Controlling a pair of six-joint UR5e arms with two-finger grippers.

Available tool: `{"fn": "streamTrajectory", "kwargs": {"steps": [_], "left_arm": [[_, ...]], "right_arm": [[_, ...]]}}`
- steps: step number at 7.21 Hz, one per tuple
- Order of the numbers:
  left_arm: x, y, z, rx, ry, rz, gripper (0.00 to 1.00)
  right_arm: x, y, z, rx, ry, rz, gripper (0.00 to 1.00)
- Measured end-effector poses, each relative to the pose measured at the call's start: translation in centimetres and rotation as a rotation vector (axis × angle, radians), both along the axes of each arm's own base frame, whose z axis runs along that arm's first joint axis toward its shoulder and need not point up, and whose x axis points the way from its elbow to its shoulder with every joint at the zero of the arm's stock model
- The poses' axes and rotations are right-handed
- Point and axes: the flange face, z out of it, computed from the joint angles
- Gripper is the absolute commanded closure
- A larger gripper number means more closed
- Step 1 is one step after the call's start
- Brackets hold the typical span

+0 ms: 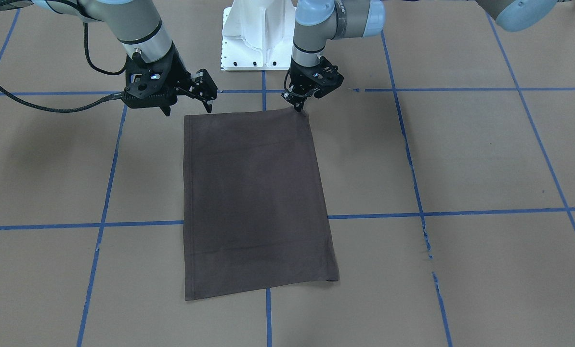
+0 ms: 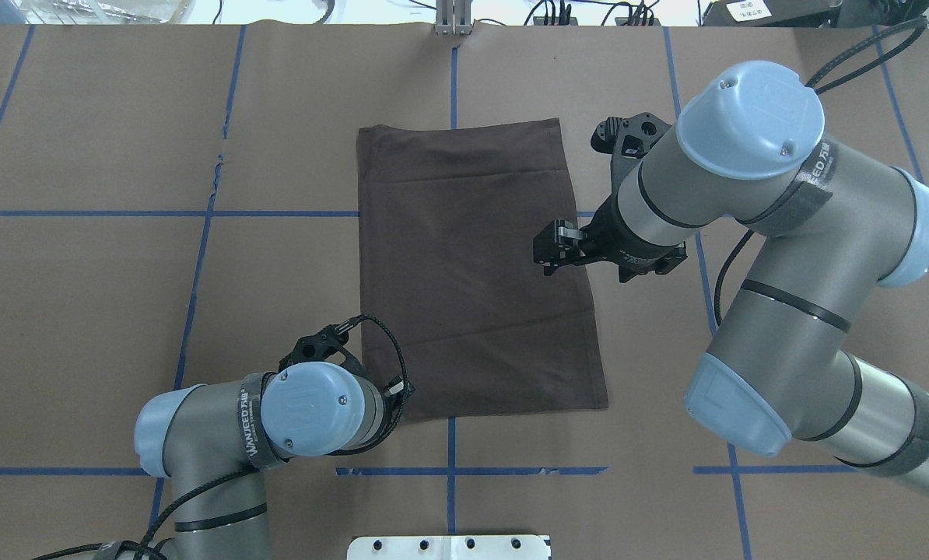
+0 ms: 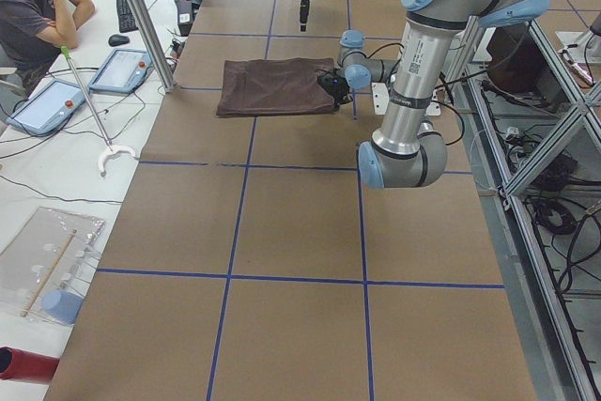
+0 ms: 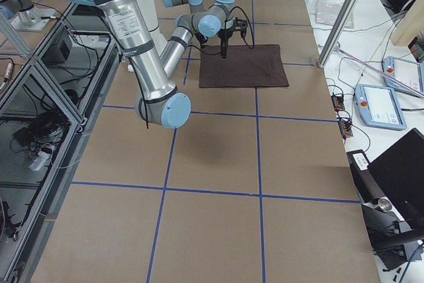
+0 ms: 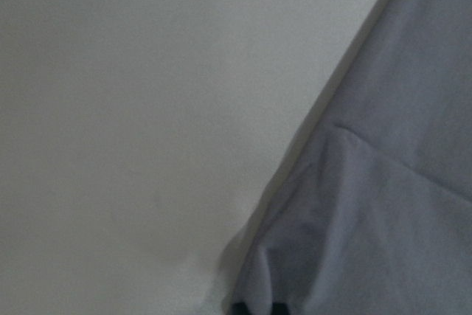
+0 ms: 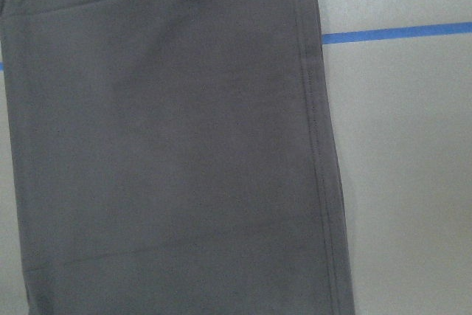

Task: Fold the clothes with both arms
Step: 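Hold the right gripper at the side edge while the left holds the near corner, then move the right gripper to the shirt's near corner beside the left gripper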

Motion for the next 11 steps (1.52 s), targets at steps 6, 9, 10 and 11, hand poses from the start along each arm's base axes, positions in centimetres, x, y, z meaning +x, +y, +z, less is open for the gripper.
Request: {"fn": "streamTrajectory", "kwargs": {"steps": [6,9,10,11], "left_arm": [[-4.9,-0.7,-1.5,0.168,0.031,0.106,1.00],[-4.9,-0.5,-1.6,0.184,0.033,0.122,1.00],[-4.9,-0.5,-1.7,0.185,0.034,0.123,1.00],[-4.9,-0.5,-1.7,0.185,0.034,0.124,1.00]], "right_arm": [[-1.7,2.0,0.3,-0.180,-0.003,0.096,0.00],[-6.2,6.4,0.5,-0.397,0.021,0.284,0.00],[-8.0,8.4,0.9,-0.430,0.037,0.356,0.00],[-9.7,10.3,1.9,-0.444,0.058,0.406,0.00]]}}
